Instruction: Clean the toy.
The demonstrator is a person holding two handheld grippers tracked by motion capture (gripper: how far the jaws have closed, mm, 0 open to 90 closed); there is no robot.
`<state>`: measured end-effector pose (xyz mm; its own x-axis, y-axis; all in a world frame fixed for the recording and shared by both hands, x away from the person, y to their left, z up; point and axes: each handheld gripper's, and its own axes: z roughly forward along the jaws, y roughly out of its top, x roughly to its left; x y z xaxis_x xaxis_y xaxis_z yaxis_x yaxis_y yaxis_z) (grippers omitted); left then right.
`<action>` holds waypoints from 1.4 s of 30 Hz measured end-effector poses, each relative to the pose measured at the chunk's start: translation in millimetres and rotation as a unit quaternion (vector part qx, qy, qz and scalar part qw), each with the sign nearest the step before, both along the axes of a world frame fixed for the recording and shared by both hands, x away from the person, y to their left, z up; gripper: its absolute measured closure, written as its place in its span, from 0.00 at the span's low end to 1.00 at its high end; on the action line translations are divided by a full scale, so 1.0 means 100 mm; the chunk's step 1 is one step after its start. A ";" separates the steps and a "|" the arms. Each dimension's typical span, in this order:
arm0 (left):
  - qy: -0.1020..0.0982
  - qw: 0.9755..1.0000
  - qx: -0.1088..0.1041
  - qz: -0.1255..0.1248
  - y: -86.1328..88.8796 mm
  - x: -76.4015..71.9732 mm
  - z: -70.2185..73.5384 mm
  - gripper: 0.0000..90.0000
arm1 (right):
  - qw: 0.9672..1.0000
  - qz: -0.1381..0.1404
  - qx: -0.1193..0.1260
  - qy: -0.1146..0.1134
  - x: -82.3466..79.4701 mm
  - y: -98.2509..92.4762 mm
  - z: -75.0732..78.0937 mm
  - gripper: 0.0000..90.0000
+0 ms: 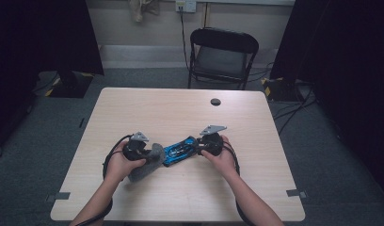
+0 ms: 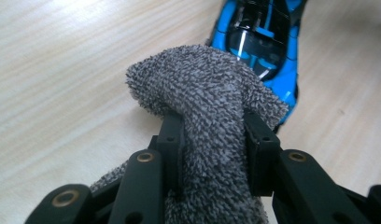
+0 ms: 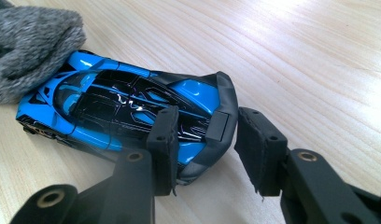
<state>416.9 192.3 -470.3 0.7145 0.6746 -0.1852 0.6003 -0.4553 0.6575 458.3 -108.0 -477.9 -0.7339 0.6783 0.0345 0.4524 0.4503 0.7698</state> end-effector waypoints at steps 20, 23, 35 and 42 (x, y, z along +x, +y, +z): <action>-0.013 1.000 -0.008 -0.005 0.01 -0.18 0.07 0.72 | 1.000 0.000 -0.004 -0.004 -0.01 0.01 0.00 0.66; -0.020 1.000 -0.001 0.022 0.11 -0.06 0.07 0.72 | 1.000 0.000 -0.004 -0.003 -0.01 0.01 0.00 0.66; -0.010 1.000 0.009 -0.003 -0.01 -0.10 -0.03 0.72 | 1.000 0.001 -0.005 -0.002 0.00 0.01 0.01 0.66; -0.006 0.999 0.017 -0.036 -0.09 -0.22 -0.01 0.72 | 1.000 -0.001 -0.004 -0.003 -0.01 0.01 0.00 0.66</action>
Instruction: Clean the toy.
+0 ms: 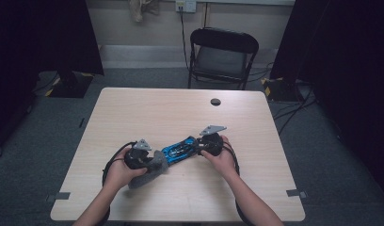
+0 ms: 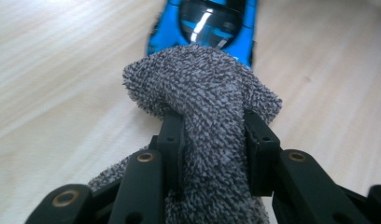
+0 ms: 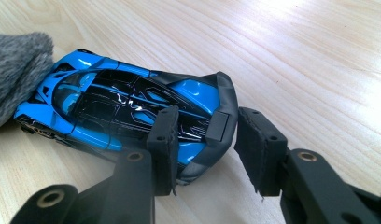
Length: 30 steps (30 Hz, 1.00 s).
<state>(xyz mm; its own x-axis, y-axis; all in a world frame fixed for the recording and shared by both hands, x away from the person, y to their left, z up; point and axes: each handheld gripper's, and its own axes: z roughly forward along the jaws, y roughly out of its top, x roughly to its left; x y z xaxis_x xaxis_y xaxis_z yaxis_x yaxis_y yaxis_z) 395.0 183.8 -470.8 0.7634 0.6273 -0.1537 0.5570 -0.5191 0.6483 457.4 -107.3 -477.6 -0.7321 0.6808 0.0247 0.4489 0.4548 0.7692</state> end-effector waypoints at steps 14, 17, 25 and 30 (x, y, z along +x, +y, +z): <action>-0.031 0.998 -0.031 0.034 0.06 0.55 0.39 0.72 | 1.000 0.005 -0.002 0.002 0.01 0.00 0.01 0.66; -0.030 0.999 -0.027 0.034 -0.01 0.66 0.36 0.72 | 1.000 0.004 0.004 0.004 0.01 -0.01 0.00 0.66; -0.012 0.998 -0.038 0.055 -0.05 0.76 0.10 0.68 | 1.000 0.004 0.009 0.005 0.01 -0.02 -0.01 0.66; -0.006 0.995 -0.056 0.082 0.03 0.73 0.08 0.44 | 1.000 0.002 0.011 0.005 0.01 -0.03 -0.01 0.66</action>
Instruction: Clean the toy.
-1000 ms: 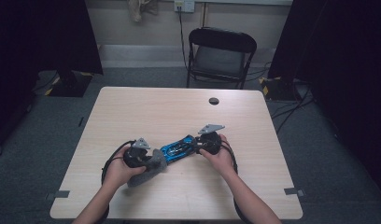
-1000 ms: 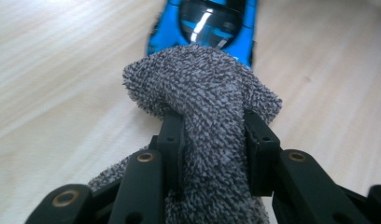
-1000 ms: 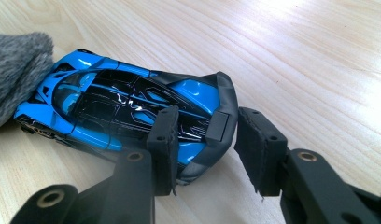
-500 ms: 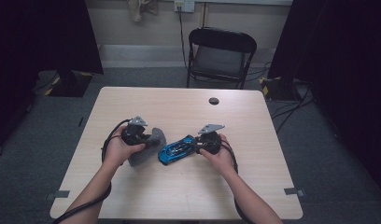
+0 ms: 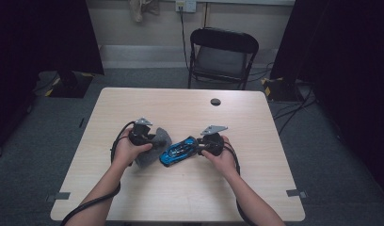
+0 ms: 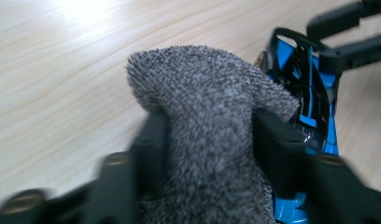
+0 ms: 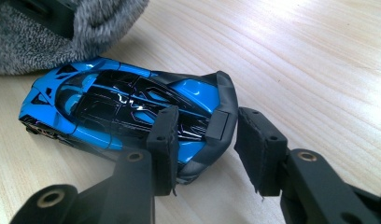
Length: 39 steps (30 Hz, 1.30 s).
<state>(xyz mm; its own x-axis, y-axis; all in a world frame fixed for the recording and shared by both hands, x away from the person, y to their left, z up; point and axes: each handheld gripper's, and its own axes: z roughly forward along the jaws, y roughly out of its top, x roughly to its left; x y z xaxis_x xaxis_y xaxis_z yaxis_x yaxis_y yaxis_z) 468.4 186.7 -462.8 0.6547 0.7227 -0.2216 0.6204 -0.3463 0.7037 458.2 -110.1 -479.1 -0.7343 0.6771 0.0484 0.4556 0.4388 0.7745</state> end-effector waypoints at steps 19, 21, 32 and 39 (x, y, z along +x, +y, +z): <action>-0.006 1.000 0.017 -0.012 0.23 -0.22 -0.10 0.50 | 1.000 0.001 -0.006 -0.002 0.00 0.01 0.01 0.66; -0.005 1.000 0.019 -0.017 0.23 -0.22 -0.12 0.53 | 1.000 0.000 -0.003 -0.002 0.00 0.01 0.00 0.66; 0.008 1.000 0.014 -0.011 0.22 -0.19 -0.11 0.76 | 1.000 0.000 -0.001 -0.001 0.00 0.01 0.00 0.66; 0.000 1.000 0.015 -0.004 0.20 -0.09 -0.01 0.78 | 1.000 -0.002 0.002 -0.002 -0.01 0.01 -0.01 0.66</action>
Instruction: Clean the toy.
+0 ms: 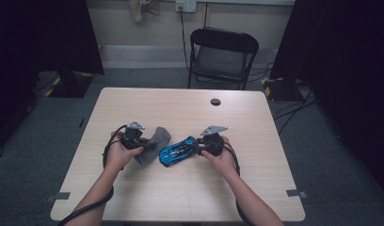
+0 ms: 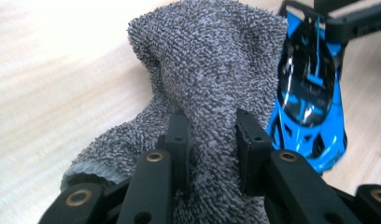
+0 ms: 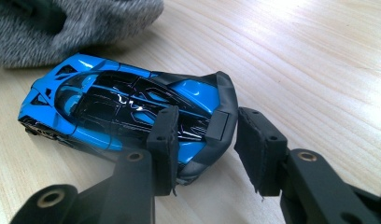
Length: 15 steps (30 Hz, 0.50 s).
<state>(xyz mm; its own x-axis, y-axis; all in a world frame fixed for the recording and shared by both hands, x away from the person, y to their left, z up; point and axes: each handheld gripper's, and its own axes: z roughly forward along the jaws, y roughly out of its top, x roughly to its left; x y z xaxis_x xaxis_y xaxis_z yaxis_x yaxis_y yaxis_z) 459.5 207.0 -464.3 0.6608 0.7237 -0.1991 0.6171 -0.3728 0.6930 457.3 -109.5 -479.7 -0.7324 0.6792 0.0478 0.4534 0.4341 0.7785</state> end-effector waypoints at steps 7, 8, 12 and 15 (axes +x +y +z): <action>-0.003 1.000 0.008 -0.014 -0.11 0.19 0.07 0.79 | 1.000 0.001 0.005 0.003 0.01 -0.01 -0.01 0.66; -0.006 1.000 0.012 -0.015 -0.15 0.23 0.06 0.79 | 1.000 0.001 0.004 0.003 0.01 -0.01 -0.01 0.66; -0.012 0.999 0.018 -0.024 -0.28 0.37 0.05 0.79 | 1.000 0.002 0.006 0.002 0.01 -0.01 -0.01 0.66; -0.011 0.999 0.017 -0.035 -0.39 0.44 0.05 0.79 | 1.000 0.000 0.013 0.005 0.01 -0.03 -0.02 0.66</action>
<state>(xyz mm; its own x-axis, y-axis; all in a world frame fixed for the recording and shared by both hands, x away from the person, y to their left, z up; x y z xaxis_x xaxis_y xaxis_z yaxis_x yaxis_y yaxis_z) 503.7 168.2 -458.9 0.7134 0.6824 -0.1593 0.5733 -0.4376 0.6927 458.1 -112.1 -481.7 -0.7314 0.6782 0.0719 0.4609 0.4139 0.7850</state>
